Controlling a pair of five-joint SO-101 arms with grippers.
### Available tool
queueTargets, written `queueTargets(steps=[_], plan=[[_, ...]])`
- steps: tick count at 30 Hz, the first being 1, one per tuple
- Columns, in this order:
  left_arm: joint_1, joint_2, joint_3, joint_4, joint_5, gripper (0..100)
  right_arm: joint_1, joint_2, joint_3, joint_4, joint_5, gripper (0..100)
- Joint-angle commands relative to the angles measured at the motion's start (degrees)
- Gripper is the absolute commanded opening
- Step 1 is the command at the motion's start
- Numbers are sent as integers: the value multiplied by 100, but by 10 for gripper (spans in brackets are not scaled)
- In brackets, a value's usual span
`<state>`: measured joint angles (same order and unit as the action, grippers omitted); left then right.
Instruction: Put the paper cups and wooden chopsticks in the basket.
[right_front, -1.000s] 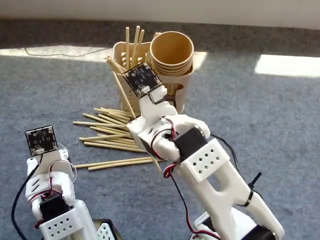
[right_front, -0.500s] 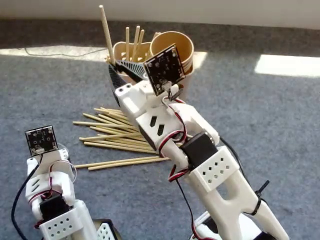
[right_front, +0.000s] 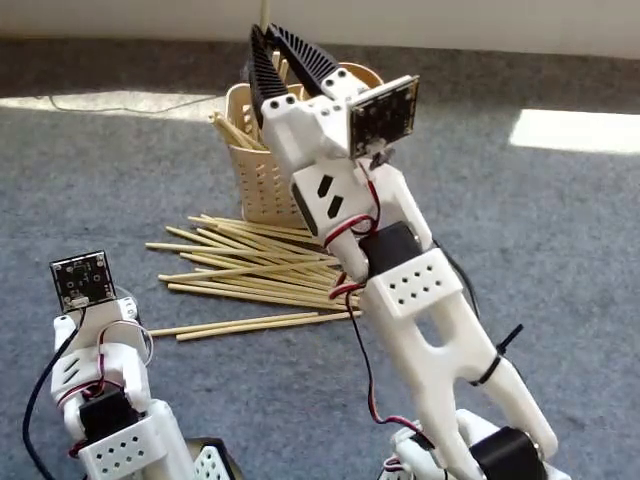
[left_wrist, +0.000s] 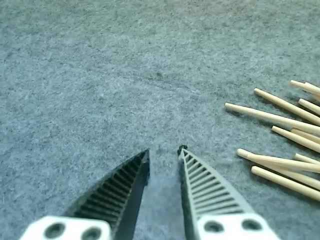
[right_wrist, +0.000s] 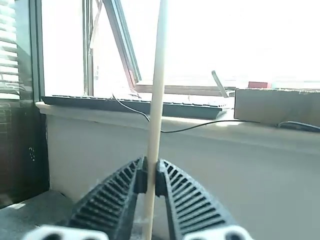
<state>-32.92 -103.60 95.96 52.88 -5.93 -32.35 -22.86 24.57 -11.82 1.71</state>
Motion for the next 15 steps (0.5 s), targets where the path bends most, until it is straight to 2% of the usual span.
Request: queueTargets(steps=[1, 5, 10, 15], plan=[[-22, -48, 110, -18, -53, 98, 119, 242, -92, -391, -44, 5], [-22, -48, 110, -18, -53, 98, 119, 602, -57, -637, 70, 5], [-22, -48, 110, -18, -53, 98, 75, 884, 189, -848, 967, 9], [-22, -48, 110, -18, -53, 98, 75, 892, 338, -804, 941, 11]])
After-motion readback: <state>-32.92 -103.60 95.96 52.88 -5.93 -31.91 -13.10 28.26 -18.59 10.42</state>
